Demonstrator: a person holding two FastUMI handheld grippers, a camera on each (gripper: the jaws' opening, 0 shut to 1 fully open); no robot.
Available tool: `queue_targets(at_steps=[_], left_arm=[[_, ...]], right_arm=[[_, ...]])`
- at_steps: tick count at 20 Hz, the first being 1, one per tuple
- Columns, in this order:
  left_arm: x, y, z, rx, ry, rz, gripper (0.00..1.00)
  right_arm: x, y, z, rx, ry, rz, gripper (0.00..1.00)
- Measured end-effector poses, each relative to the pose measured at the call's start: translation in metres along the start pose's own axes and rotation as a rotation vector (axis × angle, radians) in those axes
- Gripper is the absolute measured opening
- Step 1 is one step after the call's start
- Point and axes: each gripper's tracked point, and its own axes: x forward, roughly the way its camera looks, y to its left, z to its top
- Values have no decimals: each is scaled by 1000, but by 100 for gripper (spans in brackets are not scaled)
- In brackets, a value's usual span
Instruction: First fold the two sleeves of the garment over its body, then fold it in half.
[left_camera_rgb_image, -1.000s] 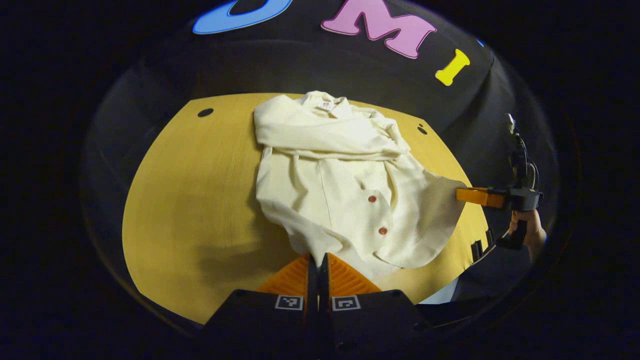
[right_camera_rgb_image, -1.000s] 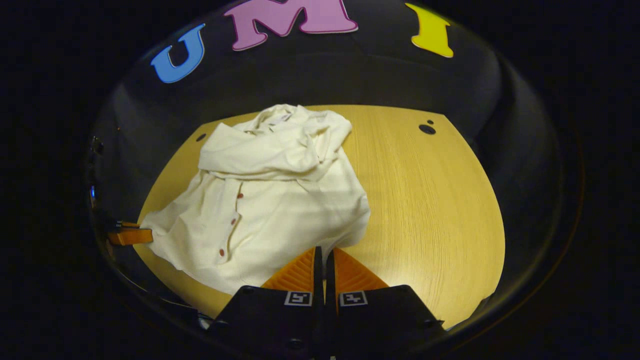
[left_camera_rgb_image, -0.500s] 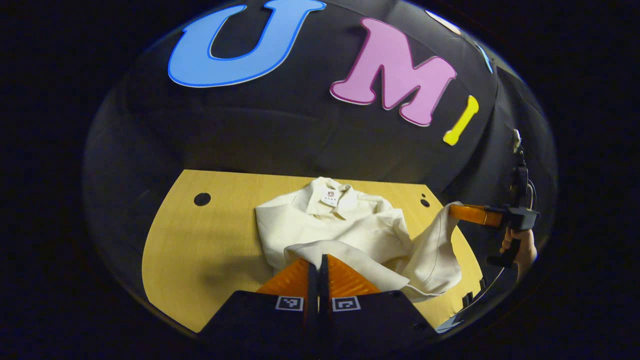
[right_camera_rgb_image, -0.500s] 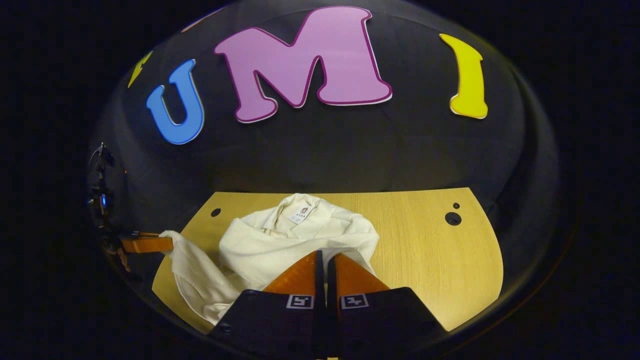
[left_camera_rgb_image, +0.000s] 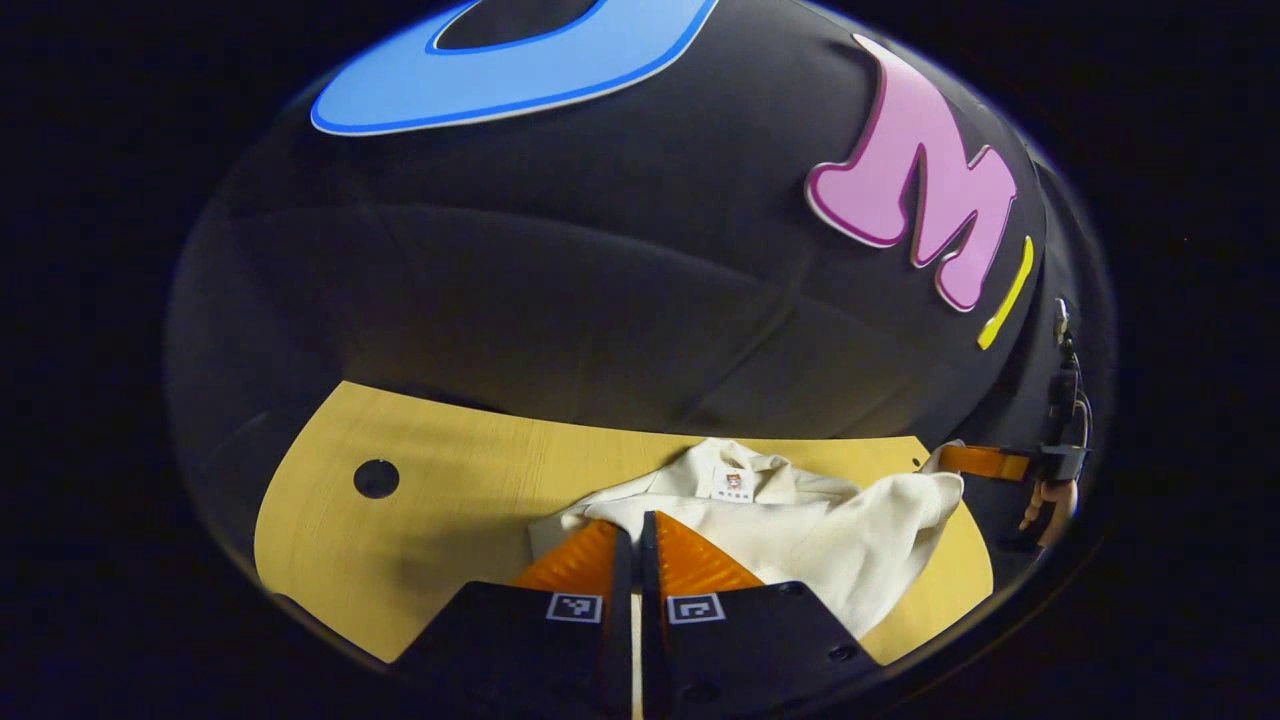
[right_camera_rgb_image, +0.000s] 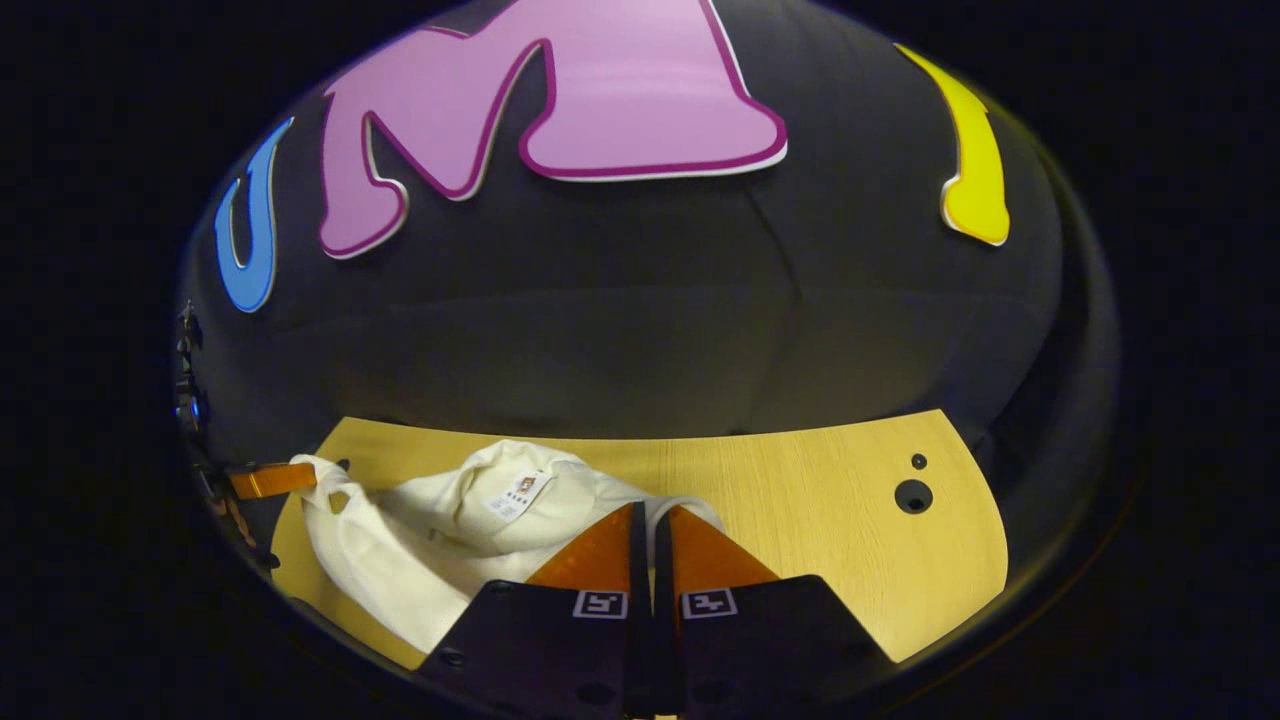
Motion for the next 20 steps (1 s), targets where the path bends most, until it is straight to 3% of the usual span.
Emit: queue_targets(at_steps=[2, 4, 5, 6, 8, 9, 10, 14, 17, 20], left_arm=[[16, 16, -8, -15, -18, 41, 13], [24, 19, -18, -35, -22, 79, 18], [27, 21, -23, -31, -13, 100, 33], [36, 31, -26, -16, -14, 141, 38], [27, 36, -18, -1, -63, 172, 90], [16, 29, -12, 0, -97, 159, 98], [2, 17, -5, 5, -132, 145, 97], [-64, -17, 24, 55, -258, 132, 96], [-122, -49, 38, 58, -326, 79, 96], [-192, -73, 45, 60, -398, 48, 96]], right_arm=[[33, -16, -10, -68, 0, -62, 7], [54, -18, -32, -83, 29, -69, 16], [58, -17, -46, -98, 57, -66, 18], [59, -16, -50, -114, 51, -73, 23], [55, -9, -44, -130, -11, -80, 37], [46, -6, -38, -125, -48, -79, 39], [35, -4, -30, -118, -81, -79, 36], [-24, 15, -3, -117, -189, -57, 51], [-83, 29, 21, -127, -284, -53, 74], [-146, 44, 37, -102, -370, -51, 84]])
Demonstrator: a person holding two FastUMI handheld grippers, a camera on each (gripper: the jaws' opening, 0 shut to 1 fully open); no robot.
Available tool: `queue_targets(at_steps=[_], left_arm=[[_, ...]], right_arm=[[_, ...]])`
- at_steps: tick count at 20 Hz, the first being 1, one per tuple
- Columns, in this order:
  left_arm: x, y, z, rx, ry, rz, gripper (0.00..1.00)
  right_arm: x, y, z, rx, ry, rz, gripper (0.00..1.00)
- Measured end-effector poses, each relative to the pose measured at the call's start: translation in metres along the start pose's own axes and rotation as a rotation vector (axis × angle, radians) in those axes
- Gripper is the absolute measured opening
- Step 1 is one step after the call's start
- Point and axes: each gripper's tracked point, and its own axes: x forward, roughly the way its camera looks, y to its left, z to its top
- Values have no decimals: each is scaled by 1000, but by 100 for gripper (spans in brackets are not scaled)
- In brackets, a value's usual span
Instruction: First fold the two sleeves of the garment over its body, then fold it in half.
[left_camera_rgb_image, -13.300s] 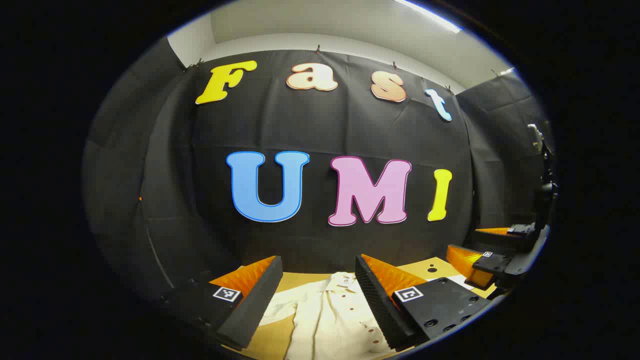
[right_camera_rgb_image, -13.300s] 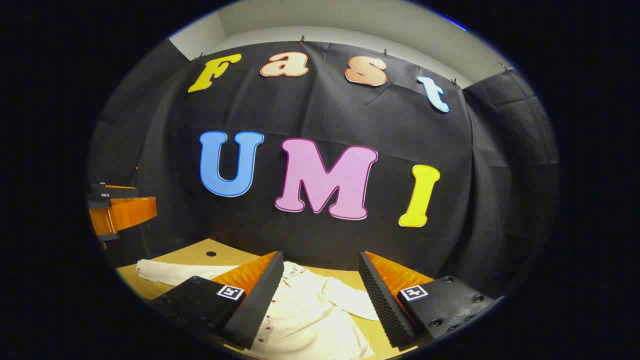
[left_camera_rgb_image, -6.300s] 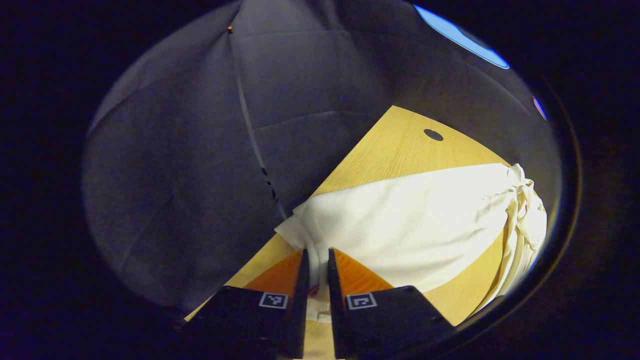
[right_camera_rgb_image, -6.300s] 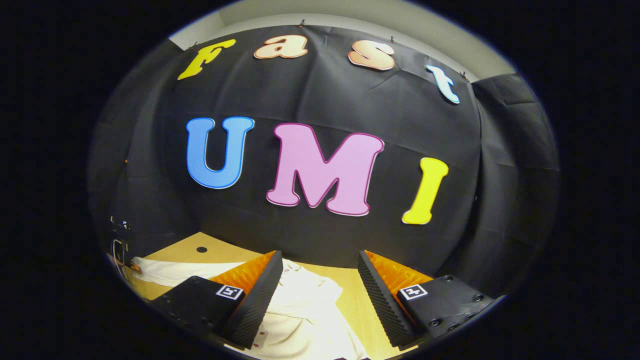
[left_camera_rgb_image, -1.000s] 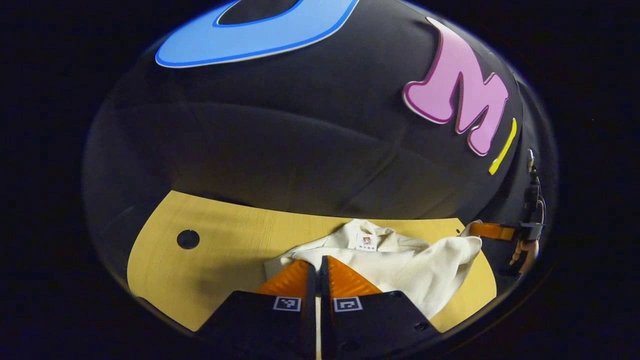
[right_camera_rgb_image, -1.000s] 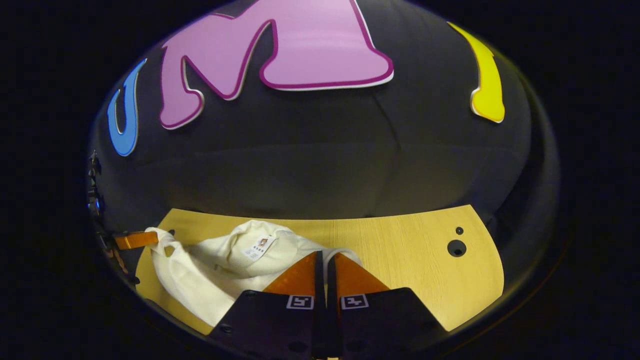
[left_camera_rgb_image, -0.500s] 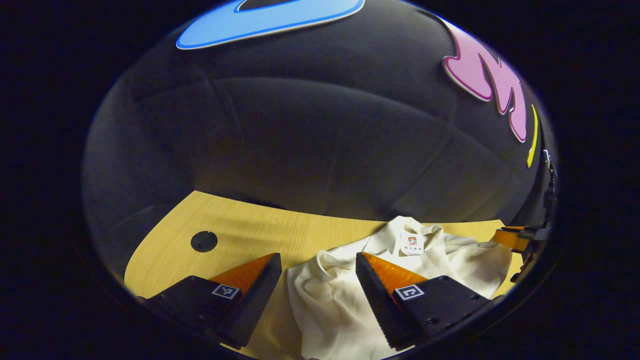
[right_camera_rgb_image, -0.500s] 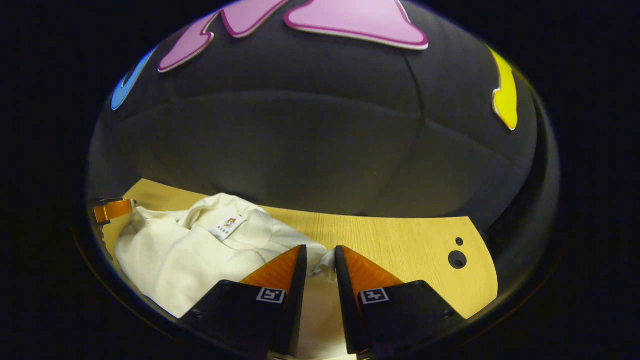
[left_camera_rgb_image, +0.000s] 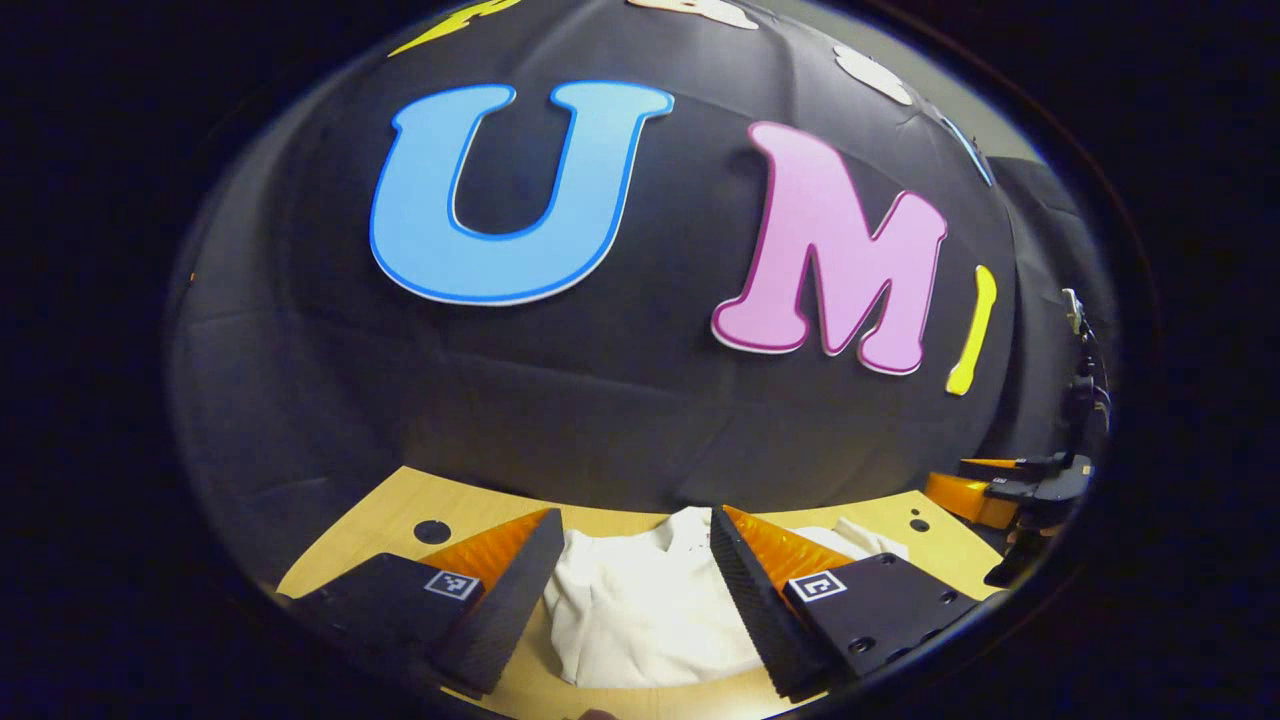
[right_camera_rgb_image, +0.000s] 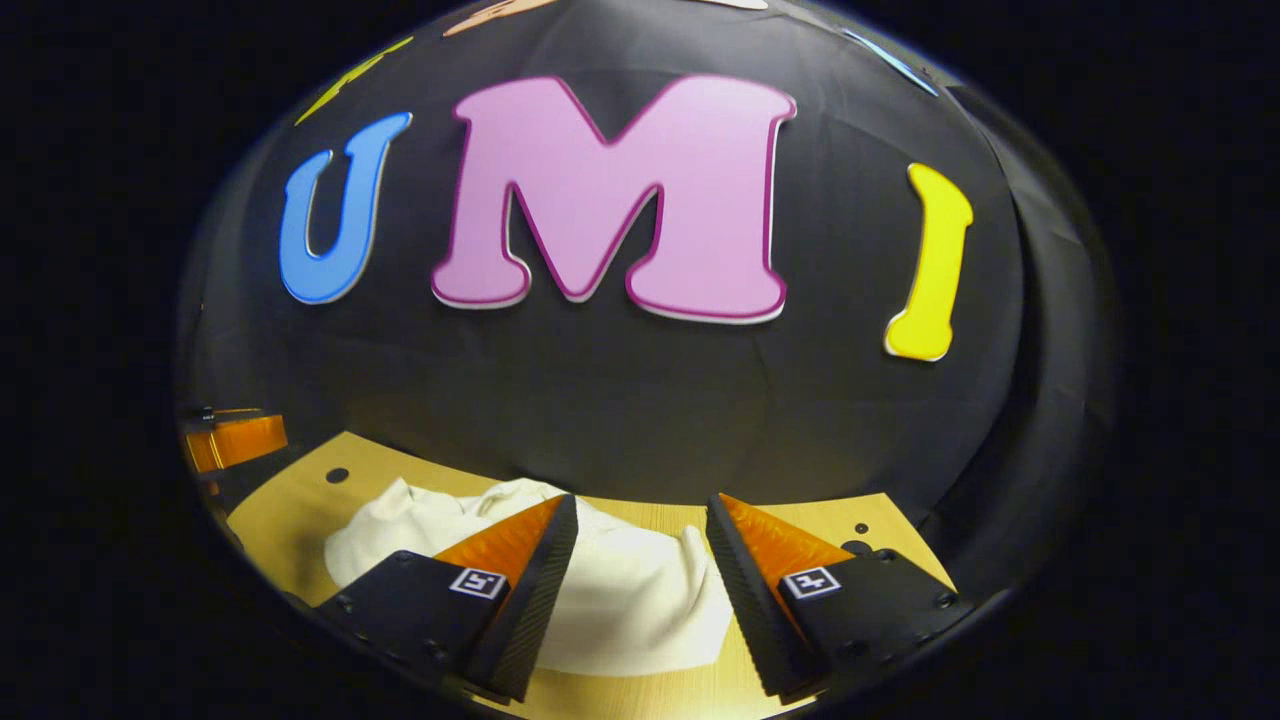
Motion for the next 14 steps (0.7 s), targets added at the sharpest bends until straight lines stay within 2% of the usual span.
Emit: queue_targets(at_steps=[1, 2, 6, 8, 12, 14], left_arm=[[-21, -5, 12, 1, -31, 0, 96], [-41, -9, 24, -3, -61, 11, 96], [-124, -33, 59, 15, -135, -15, 96], [-155, -41, 66, 13, -158, -19, 95], [-218, -68, 80, 16, -223, -41, 95], [-244, -86, 67, 18, -200, -75, 95]], right_arm=[[-21, -1, 12, 17, -32, -14, 94], [-41, 0, 22, 40, -62, -31, 98], [-129, 17, 62, 129, -162, -36, 98], [-174, 31, 67, 77, -182, -36, 98], [-242, 64, 80, -53, -233, 35, 97], [-267, 79, 82, -89, -253, 85, 96]])
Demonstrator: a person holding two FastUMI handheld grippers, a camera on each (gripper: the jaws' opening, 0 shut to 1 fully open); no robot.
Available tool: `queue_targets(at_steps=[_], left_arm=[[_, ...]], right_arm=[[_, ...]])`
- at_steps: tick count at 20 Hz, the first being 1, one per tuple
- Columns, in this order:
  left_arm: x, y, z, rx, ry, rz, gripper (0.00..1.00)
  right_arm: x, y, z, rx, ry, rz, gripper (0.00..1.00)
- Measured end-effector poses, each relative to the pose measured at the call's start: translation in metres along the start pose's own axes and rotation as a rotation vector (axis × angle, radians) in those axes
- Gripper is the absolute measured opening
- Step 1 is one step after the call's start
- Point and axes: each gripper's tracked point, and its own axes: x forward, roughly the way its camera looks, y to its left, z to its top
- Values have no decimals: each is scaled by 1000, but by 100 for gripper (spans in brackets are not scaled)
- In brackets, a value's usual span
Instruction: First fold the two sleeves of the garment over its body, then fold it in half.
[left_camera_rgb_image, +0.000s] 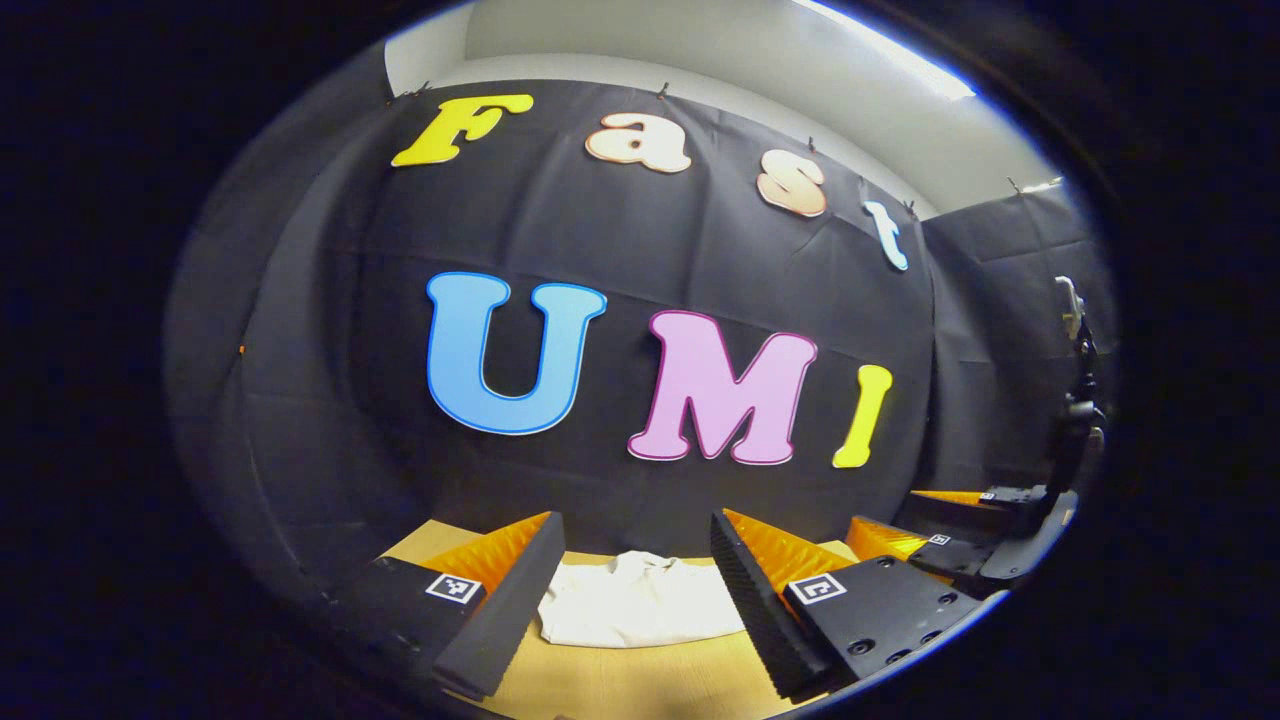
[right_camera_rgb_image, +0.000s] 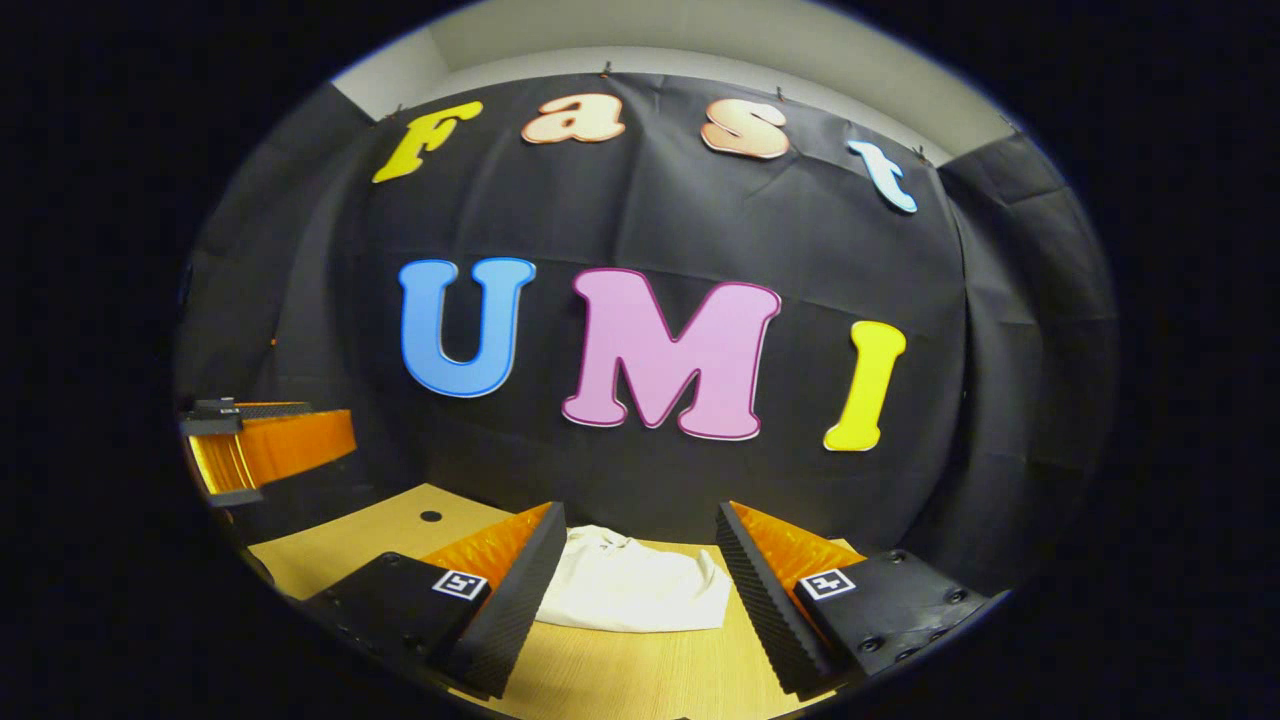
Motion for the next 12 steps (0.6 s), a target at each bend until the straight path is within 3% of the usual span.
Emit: queue_targets(at_steps=[5, 8, 12], left_arm=[[-53, -3, -9, 63, 20, 35, 95], [-69, 13, -2, 121, -3, 67, 95], [-75, 30, 6, 89, -11, 110, 95]], right_arm=[[-46, 14, 26, 59, -67, 43, 96], [-62, 8, 17, 41, -78, 30, 96], [-69, 13, -6, 16, -9, 44, 96]])
